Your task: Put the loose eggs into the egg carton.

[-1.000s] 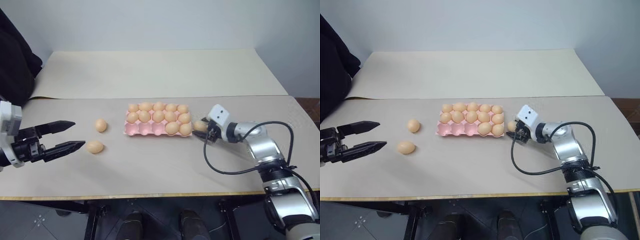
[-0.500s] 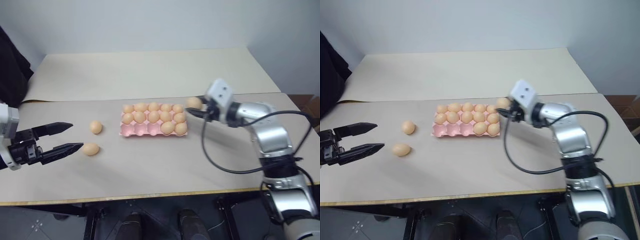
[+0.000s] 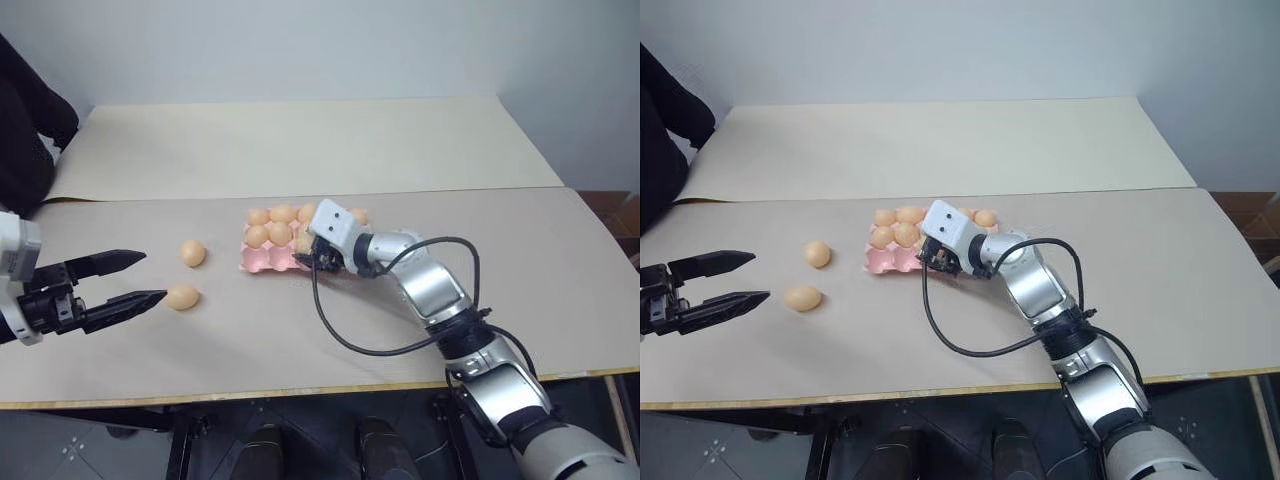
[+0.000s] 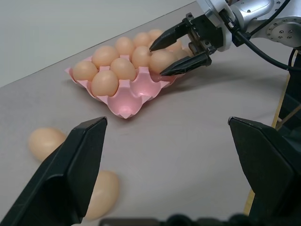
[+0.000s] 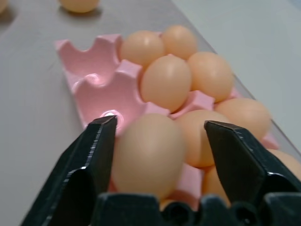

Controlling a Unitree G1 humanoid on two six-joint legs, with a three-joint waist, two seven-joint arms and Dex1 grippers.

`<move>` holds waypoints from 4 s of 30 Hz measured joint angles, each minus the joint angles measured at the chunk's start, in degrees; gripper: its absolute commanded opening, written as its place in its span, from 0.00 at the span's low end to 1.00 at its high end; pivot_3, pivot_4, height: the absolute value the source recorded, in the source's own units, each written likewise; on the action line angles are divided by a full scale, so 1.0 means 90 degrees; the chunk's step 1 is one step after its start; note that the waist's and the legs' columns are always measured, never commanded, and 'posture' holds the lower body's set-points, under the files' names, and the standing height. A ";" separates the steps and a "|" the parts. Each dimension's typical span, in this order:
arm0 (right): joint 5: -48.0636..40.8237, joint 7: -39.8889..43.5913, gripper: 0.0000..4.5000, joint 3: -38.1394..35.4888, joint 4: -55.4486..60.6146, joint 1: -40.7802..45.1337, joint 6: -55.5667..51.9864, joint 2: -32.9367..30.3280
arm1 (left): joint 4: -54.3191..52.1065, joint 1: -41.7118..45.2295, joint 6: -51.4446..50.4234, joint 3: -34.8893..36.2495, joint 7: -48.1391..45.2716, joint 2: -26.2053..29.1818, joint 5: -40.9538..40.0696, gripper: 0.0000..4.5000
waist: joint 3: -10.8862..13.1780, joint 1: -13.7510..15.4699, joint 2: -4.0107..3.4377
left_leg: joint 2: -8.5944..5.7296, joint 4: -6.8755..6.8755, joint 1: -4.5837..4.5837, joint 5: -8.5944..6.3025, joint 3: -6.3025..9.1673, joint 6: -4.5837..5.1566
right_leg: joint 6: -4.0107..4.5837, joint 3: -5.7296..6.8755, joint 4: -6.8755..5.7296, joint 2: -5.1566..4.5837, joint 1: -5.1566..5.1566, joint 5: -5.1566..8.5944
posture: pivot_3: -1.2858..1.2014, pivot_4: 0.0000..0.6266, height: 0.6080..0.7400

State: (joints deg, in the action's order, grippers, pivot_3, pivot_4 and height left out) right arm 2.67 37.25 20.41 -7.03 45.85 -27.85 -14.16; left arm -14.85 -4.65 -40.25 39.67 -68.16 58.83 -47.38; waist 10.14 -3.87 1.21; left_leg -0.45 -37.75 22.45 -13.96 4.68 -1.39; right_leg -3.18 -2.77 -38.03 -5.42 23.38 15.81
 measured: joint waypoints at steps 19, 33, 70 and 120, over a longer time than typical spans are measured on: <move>-0.3320 0.2809 1.00 -0.4410 0.4009 -0.3531 -0.1316 -0.3527 | 0.0165 -0.0817 -0.0004 0.0664 -0.0116 -0.0122 0.0174 1.00 | 0.0001 0.0138 0.0001 | 0.0026 0.0000 -0.0017 -0.0014 -0.0025 0.0020 | 0.0003 0.0000 0.0030 0.0017 -0.0033 0.0000 | 0.52 0.24 1.00; -0.3473 0.2617 1.00 -0.4404 0.3713 -0.3607 -0.0735 -0.3843 | -0.1588 -0.0257 -0.1477 0.0195 0.3218 -0.1098 -0.0020 1.00 | -0.0001 0.0215 0.0008 | 0.0028 -0.0003 -0.0042 -0.0021 -0.0022 0.0013 | 0.0010 0.0002 0.0049 0.0017 -0.0080 -0.0005 | 0.52 0.24 1.00; -0.4218 0.1332 1.00 -0.4548 0.4036 -0.3704 -0.1033 -0.3941 | -0.0851 0.3266 -0.2153 -0.3015 0.4217 -0.1838 0.0870 0.54 | -0.0002 0.0394 0.0010 | 0.0016 -0.0018 -0.0032 -0.0020 -0.0020 0.0012 | 0.0009 0.0011 0.0044 0.0014 -0.0083 -0.0007 | 0.52 0.24 1.00; -0.4573 0.1471 1.00 -0.4312 0.3599 -0.3445 -0.0807 -0.3967 | -0.0054 0.2091 -0.1669 -0.1418 0.3936 -0.1296 0.1476 0.99 | -0.0003 0.0364 0.0012 | 0.0021 -0.0014 -0.0055 -0.0021 -0.0013 0.0013 | 0.0007 0.0021 0.0054 0.0017 -0.0108 -0.0008 | 0.52 0.24 1.00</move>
State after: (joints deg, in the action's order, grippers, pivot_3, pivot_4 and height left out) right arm -38.49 50.49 -18.40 25.37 14.84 -35.12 -49.86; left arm -15.34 14.17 -55.27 26.91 -32.73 47.17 -34.10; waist 10.11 -0.59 1.32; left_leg -0.25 -37.87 21.96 -14.15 4.56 -1.27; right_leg -3.12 -2.58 -37.54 -5.26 22.40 15.74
